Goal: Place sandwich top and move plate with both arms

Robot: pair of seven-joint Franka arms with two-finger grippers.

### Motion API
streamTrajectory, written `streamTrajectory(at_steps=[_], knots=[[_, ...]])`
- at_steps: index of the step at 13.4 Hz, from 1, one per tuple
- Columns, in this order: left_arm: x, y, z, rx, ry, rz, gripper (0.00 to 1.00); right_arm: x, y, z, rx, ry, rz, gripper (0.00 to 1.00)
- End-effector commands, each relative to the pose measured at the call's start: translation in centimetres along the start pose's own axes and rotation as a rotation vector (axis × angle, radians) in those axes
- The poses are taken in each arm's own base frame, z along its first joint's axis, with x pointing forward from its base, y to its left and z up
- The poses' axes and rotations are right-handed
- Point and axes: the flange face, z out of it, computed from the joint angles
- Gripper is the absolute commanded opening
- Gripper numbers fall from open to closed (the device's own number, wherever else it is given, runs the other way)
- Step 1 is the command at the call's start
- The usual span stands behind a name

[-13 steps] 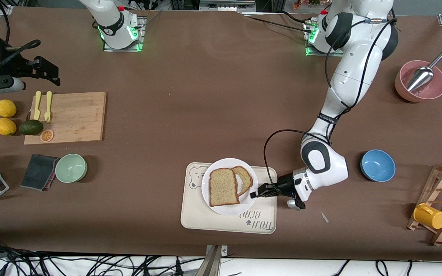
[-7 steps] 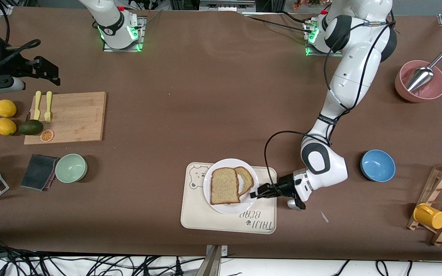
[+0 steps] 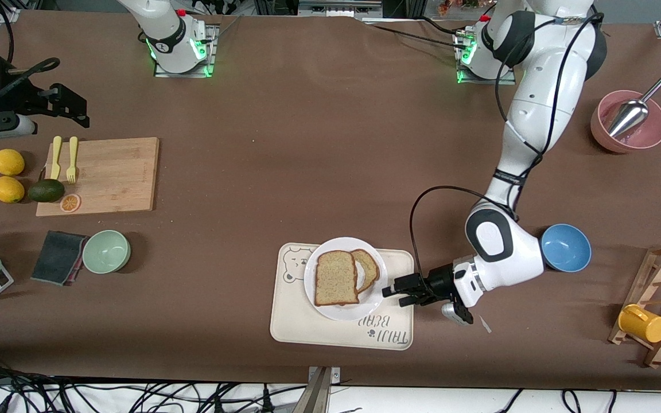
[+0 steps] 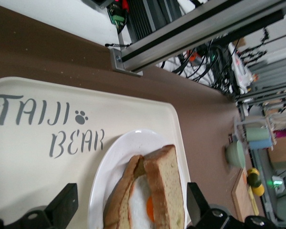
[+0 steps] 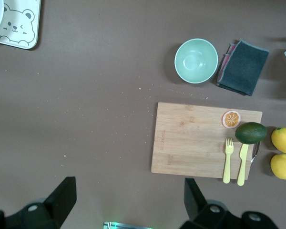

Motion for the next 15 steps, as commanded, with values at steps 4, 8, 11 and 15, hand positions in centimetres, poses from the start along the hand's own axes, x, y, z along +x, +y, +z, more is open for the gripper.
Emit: streamTrajectory(at_steps=[4,8,11,15], knots=[[1.0,3.3,-9.1,0.322,-0.327,0.129,1.00,-0.9,0.4,-1.5,0.002,-0.017,0.014,1.00],[0.5,11.7,-18.1,0.661,-0.529,0.058,1.00,-0.6,0.6,-1.2,-0.004,-0.019,0.015,1.00],[-0.3,17.8,-24.7,0.821,-0.555,0.017,1.00,-0.1,1.0,-0.7,-0.009,-0.021,0.011,1.00],[-3.0,24.5,-31.2,0.921,-0.443,0.010,1.00,-0.1,1.5,-0.5,-0.009,-0.026,0.023,1.00]])
